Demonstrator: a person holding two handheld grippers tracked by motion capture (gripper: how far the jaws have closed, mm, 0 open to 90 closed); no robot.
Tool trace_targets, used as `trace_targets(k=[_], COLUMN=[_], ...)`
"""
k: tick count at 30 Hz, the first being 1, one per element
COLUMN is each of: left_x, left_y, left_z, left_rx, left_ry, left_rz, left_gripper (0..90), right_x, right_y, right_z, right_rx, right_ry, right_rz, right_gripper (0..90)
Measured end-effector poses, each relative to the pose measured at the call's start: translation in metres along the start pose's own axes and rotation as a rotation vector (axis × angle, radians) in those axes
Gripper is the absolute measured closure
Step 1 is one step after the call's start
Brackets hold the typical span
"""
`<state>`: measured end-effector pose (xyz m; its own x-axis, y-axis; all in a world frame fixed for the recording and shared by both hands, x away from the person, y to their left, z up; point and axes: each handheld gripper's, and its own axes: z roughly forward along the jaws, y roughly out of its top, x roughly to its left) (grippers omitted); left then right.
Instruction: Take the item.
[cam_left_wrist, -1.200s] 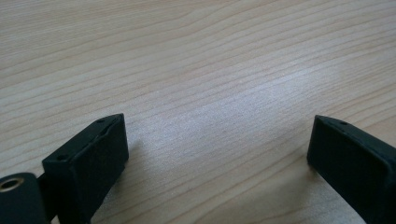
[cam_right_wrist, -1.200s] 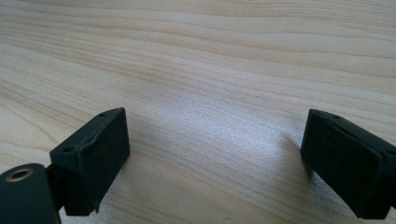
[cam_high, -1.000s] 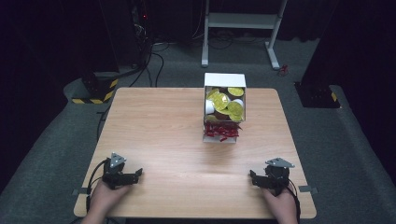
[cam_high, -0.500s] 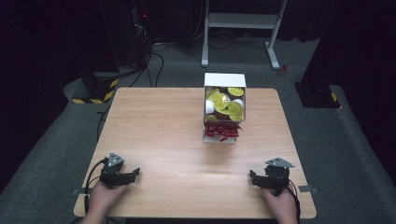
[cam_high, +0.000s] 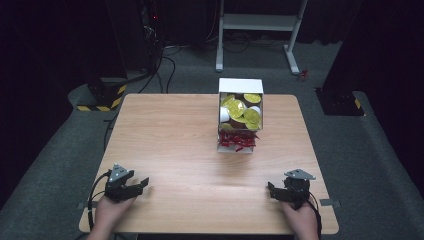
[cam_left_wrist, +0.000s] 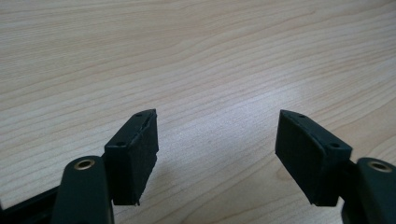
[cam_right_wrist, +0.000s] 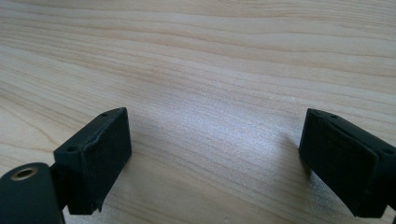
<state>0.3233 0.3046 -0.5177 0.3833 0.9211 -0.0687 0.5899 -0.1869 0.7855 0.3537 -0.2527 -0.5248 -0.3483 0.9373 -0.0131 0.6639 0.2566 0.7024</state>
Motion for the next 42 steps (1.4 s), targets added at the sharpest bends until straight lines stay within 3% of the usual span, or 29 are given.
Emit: trace_targets(k=[8,12,17,21,27,33,42], left_x=[-0.006,-0.023,-0.033,-0.034,-0.035,-0.037,-0.046], left_y=[0.000,0.011,0.020,0.023,0.031,0.041,0.052], left_z=[-0.003,-0.004,-0.009,-0.012,-0.016,-0.013,-0.007], left_rx=[-0.002,-0.022,-0.035,-0.024,-0.051,-0.080,-0.099], left_ry=[-0.017,-0.054,-0.094,-0.086,-0.080,-0.088,-0.090], left_rz=[0.010,0.046,0.043,0.067,0.090,0.062,0.061], left_gripper=[29.3,26.8,26.2,26.0,24.9,25.0,23.7], right_x=[0.000,-0.001,-0.001,0.000,-0.001,-0.001,0.000], right_y=[0.000,-0.001,0.000,0.000,0.000,0.000,0.001], right_z=[0.000,-0.001,0.000,0.000,0.000,0.000,0.001], right_rx=[0.001,-0.003,0.002,0.001,0.003,0.003,0.001], right_ry=[0.001,0.012,0.001,0.003,0.002,0.002,0.003], right_rz=[0.003,0.015,0.007,0.009,0.006,0.005,0.008], right_gripper=[9.3,10.0,10.2,10.2,10.2,10.2,10.2])
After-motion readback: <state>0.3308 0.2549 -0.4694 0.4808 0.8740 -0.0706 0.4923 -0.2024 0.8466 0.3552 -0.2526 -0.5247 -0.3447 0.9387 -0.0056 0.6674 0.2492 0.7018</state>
